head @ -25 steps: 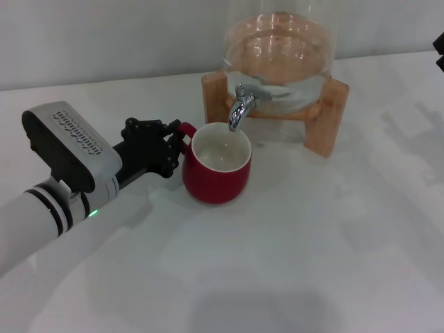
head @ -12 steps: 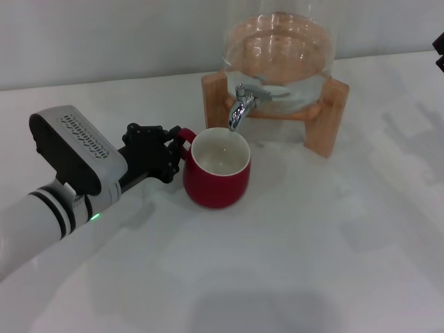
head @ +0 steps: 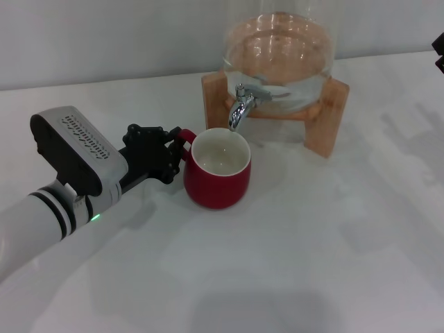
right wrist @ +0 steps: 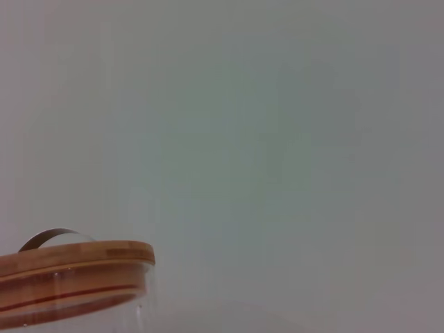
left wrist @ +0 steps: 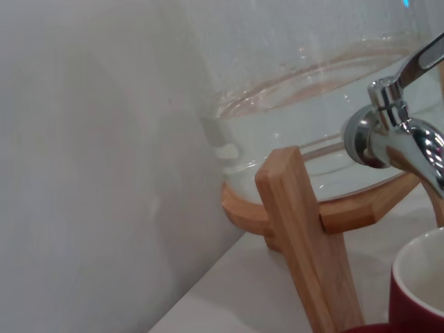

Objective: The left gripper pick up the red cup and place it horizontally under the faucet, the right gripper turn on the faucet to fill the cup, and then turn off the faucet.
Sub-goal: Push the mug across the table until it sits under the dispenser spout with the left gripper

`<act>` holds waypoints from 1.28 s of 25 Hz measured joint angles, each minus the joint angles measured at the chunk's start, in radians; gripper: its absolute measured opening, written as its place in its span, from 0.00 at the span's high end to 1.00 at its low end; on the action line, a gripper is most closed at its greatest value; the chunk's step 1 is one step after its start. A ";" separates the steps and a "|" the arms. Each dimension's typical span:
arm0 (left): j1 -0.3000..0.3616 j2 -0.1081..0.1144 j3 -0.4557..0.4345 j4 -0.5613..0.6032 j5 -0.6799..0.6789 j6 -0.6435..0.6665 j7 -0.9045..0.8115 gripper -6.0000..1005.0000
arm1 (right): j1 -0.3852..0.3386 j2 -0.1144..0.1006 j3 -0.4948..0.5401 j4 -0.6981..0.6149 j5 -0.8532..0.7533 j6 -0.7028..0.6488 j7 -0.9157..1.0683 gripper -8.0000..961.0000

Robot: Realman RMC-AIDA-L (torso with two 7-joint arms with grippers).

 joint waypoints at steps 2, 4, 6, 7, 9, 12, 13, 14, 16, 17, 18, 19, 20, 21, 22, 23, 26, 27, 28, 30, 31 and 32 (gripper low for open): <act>0.000 0.000 0.000 0.001 0.000 0.000 0.000 0.89 | 0.000 0.000 0.001 0.000 0.000 -0.001 0.000 0.13; 0.001 0.000 0.000 0.001 0.001 0.000 0.000 0.89 | 0.000 0.000 0.001 0.000 0.000 -0.001 0.000 0.13; 0.001 -0.001 0.000 0.001 0.001 -0.002 0.000 0.88 | 0.002 0.000 0.001 0.000 0.000 0.001 0.000 0.13; 0.002 -0.001 0.000 0.001 0.001 -0.003 0.000 0.88 | 0.002 0.000 0.001 0.000 0.000 0.002 0.000 0.13; 0.001 -0.001 -0.003 0.001 0.001 -0.003 0.000 0.87 | 0.003 0.000 0.001 0.000 0.000 0.004 0.000 0.13; 0.002 -0.001 -0.005 0.001 0.001 -0.004 0.000 0.86 | 0.004 0.000 0.001 0.000 0.000 0.005 0.000 0.13; 0.001 -0.001 -0.005 0.001 0.001 -0.004 0.000 0.85 | 0.004 0.000 0.002 0.000 0.000 0.005 0.000 0.13; 0.001 -0.001 -0.005 0.001 0.001 -0.005 0.000 0.85 | 0.005 0.000 0.001 0.000 0.000 0.005 0.000 0.13; 0.000 -0.001 -0.005 0.001 0.001 -0.005 0.000 0.85 | 0.005 0.000 0.001 0.000 0.000 0.005 0.000 0.13; 0.000 -0.001 -0.005 0.001 0.001 -0.005 0.000 0.84 | 0.006 0.000 0.002 0.000 0.000 0.006 0.000 0.13; -0.001 0.000 -0.005 0.001 0.001 -0.005 0.000 0.84 | 0.006 0.000 0.001 -0.001 0.000 0.006 0.000 0.13; -0.001 0.000 -0.005 0.000 0.001 -0.005 0.000 0.84 | 0.006 0.000 0.001 -0.002 0.000 0.006 0.000 0.13; -0.001 0.000 -0.005 0.000 0.001 -0.006 0.000 0.84 | 0.006 0.000 0.001 -0.002 0.000 0.006 0.000 0.13; -0.001 0.001 -0.005 0.000 0.001 -0.006 0.000 0.84 | 0.007 0.000 0.001 -0.004 0.000 0.006 0.000 0.13; -0.001 0.001 -0.005 0.000 0.001 -0.006 0.000 0.83 | 0.007 0.000 0.001 -0.006 0.000 0.007 0.000 0.13; -0.001 0.001 -0.005 0.000 0.001 -0.006 0.000 0.83 | 0.008 0.000 0.000 -0.008 0.000 0.008 0.000 0.13; -0.002 0.001 -0.004 0.000 0.000 -0.007 0.000 0.82 | 0.009 0.000 -0.002 -0.010 0.000 0.010 0.000 0.13; -0.002 0.001 -0.003 0.000 0.000 -0.007 0.000 0.81 | 0.009 0.000 -0.002 -0.010 0.000 0.010 0.000 0.13; -0.003 0.001 -0.001 0.000 0.000 -0.007 0.000 0.80 | 0.010 0.000 -0.002 -0.011 0.000 0.010 0.000 0.13; -0.004 0.001 0.000 0.000 0.001 -0.007 0.000 0.79 | 0.011 0.000 -0.002 -0.011 0.000 0.010 0.000 0.13; -0.004 0.001 0.001 0.000 0.002 -0.007 0.000 0.79 | 0.011 0.000 -0.002 -0.011 0.000 0.010 0.000 0.13; -0.005 0.001 0.001 0.000 0.005 -0.008 0.000 0.79 | 0.011 0.000 -0.002 -0.011 0.000 0.010 0.000 0.13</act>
